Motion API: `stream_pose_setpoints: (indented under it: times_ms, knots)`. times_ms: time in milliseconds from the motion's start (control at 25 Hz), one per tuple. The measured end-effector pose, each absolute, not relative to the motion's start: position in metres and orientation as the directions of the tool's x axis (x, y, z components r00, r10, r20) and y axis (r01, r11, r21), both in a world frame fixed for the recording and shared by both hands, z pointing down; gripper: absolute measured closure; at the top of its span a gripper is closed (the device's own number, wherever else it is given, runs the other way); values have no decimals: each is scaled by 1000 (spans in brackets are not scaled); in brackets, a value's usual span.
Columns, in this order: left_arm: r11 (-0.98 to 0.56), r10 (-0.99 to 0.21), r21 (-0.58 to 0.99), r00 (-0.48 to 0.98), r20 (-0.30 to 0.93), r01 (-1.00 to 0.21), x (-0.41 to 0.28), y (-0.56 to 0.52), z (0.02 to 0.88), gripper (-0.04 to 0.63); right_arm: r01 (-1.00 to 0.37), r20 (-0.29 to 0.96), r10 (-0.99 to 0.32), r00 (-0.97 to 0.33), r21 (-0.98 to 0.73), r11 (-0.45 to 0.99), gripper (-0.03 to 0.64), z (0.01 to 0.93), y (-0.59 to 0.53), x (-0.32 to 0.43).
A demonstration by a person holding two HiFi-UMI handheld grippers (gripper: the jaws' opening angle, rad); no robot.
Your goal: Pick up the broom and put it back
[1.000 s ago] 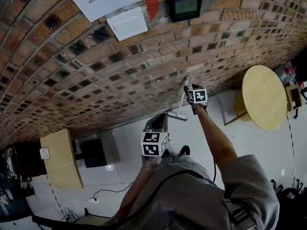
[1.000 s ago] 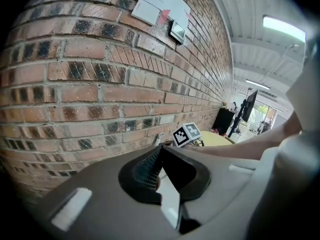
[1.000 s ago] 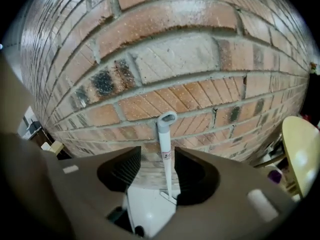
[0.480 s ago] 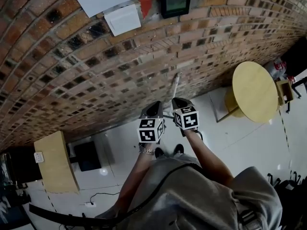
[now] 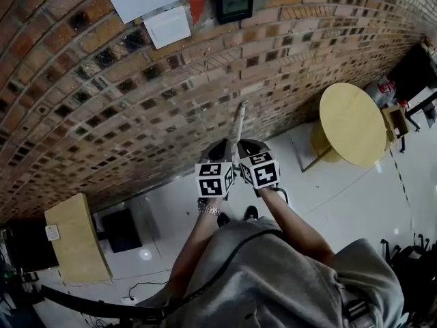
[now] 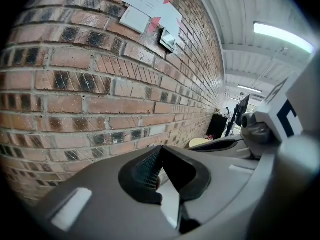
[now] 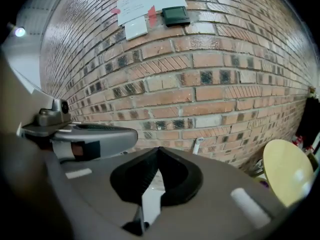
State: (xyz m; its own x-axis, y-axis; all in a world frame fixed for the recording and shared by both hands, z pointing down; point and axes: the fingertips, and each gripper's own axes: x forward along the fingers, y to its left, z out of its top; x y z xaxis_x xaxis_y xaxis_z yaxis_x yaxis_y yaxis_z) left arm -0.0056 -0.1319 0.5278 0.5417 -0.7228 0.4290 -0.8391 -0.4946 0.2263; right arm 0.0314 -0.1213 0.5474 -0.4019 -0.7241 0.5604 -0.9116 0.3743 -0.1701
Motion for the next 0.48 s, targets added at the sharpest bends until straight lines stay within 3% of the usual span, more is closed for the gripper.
stream_pose_setpoints:
  times_ms: [480]
  knots:
    - [-520,-719,215,559,413,-827,-2,-113,517,592,-895,532,-724,-440,-198,399,611,536,-102,19]
